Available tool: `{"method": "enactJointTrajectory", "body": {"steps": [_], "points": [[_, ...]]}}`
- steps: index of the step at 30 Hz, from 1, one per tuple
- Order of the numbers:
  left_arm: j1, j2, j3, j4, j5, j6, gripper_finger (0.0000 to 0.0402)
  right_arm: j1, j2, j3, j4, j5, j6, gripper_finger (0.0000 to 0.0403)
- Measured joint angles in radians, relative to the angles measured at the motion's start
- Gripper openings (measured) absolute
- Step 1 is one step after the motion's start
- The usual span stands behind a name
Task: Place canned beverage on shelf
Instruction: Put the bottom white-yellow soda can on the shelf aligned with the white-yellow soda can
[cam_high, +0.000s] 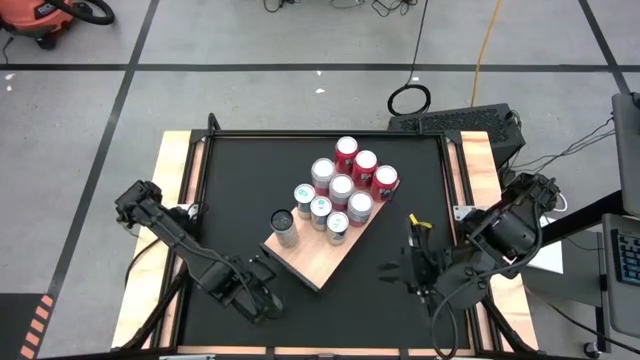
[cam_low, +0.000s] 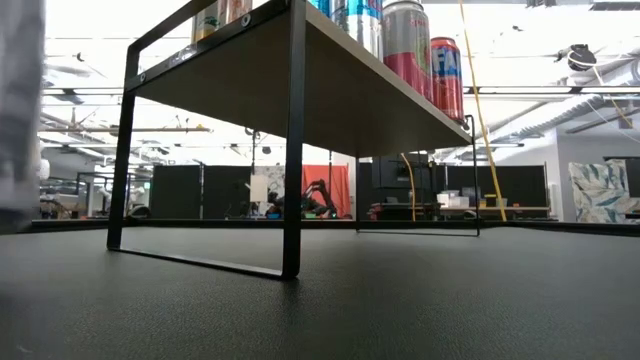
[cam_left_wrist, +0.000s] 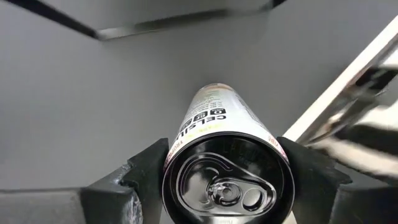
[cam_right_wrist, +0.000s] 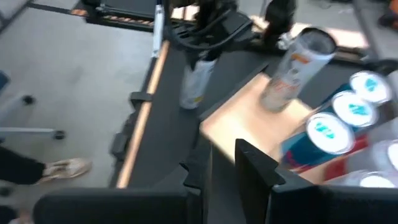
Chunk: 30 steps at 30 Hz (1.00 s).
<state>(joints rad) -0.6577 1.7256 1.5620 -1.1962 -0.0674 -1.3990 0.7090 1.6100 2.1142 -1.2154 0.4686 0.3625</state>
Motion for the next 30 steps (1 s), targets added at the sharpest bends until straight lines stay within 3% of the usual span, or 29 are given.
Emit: {"method": "enactJointTrajectory", "body": {"steps": [9,17,30], "points": [[-0.002,0.0,0.0,0.162,-0.051,-0.288,0.0248,0.0,0.0,-0.086,-0.006,0.029,-0.028,0.005],[-0.004,0.0,0.0,0.225,-0.17,-0.528,0.0248,0.014,0.0,-0.171,-0.007,0.029,-0.012,0.005],[-0.006,0.0,0.064,0.283,-0.215,-0.585,0.0248,0.038,-0.011,-0.194,-0.011,0.027,-0.016,0.005]]}}
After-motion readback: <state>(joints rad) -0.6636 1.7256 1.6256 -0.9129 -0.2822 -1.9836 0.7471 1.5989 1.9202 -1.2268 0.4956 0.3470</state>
